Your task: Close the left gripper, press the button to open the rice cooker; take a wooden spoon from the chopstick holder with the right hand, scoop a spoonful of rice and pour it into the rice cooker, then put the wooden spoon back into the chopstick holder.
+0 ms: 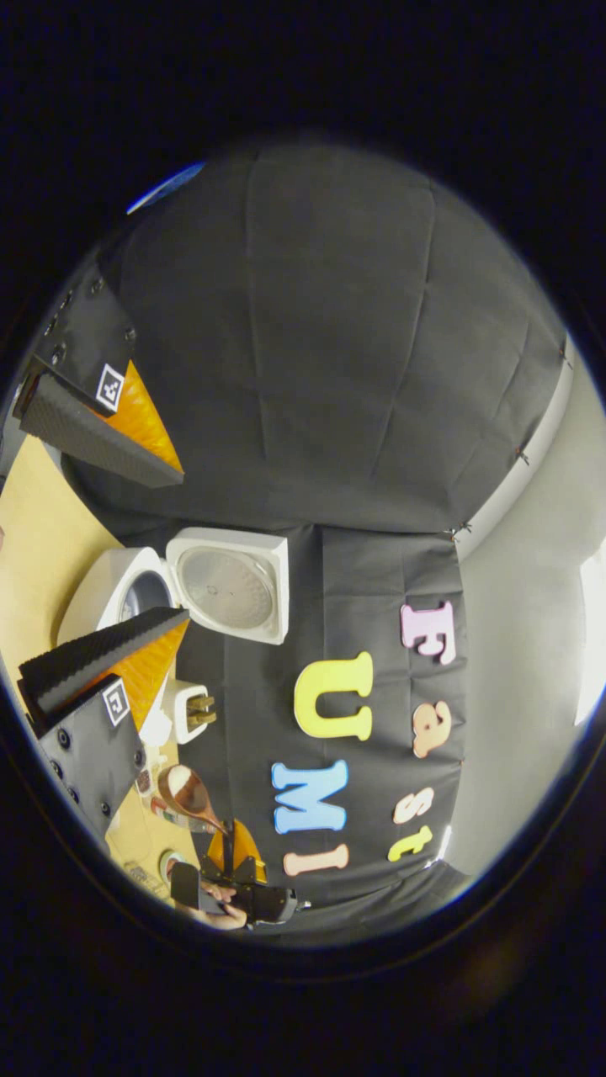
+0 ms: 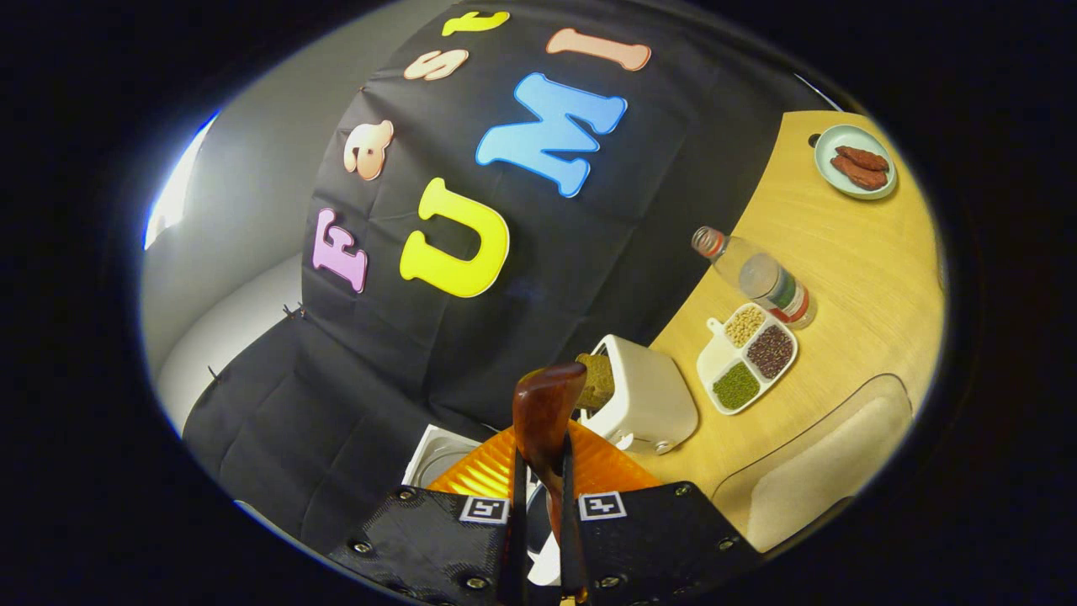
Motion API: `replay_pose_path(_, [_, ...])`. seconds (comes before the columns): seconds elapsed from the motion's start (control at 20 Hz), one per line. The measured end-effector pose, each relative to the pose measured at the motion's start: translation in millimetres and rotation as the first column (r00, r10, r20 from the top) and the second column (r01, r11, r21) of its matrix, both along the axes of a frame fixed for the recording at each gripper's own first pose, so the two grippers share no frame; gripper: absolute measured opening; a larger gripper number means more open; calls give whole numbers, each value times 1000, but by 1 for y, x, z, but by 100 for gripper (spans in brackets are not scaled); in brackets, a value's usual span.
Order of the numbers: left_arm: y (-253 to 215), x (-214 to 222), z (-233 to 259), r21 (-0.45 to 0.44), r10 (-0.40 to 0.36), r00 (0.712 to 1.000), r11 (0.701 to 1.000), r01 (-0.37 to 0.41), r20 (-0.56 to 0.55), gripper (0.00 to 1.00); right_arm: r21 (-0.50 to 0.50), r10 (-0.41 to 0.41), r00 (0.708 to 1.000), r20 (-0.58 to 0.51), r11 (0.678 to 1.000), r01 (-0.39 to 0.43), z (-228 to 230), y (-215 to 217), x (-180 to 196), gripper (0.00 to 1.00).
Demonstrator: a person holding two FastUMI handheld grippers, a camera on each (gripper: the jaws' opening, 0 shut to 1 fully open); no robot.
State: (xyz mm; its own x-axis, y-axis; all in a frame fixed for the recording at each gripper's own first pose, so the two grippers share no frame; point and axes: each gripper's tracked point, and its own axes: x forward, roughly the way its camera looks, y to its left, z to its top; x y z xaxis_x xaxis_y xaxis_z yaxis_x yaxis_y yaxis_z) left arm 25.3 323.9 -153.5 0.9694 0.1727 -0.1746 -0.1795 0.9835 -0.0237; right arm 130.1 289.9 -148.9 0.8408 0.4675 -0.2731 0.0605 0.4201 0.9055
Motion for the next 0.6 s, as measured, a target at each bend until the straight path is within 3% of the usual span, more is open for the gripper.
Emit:
replay_pose_path(0.35, [46, -32, -6, 2, 102, 995, 995, -102, -18, 100, -10, 107, 993, 52, 994, -107, 12, 86, 28, 15])
replay_pose_path(0.45, [56, -41, -10, 8, 126, 992, 992, -126, -29, 95, -26, 142, 988, 69, 990, -140, 14, 112, 34, 15])
replay_pose_path(0.6, [61, -53, -23, 5, 149, 987, 989, -149, -62, 99, -57, 183, 978, 96, 982, -178, 13, 150, 44, 15])
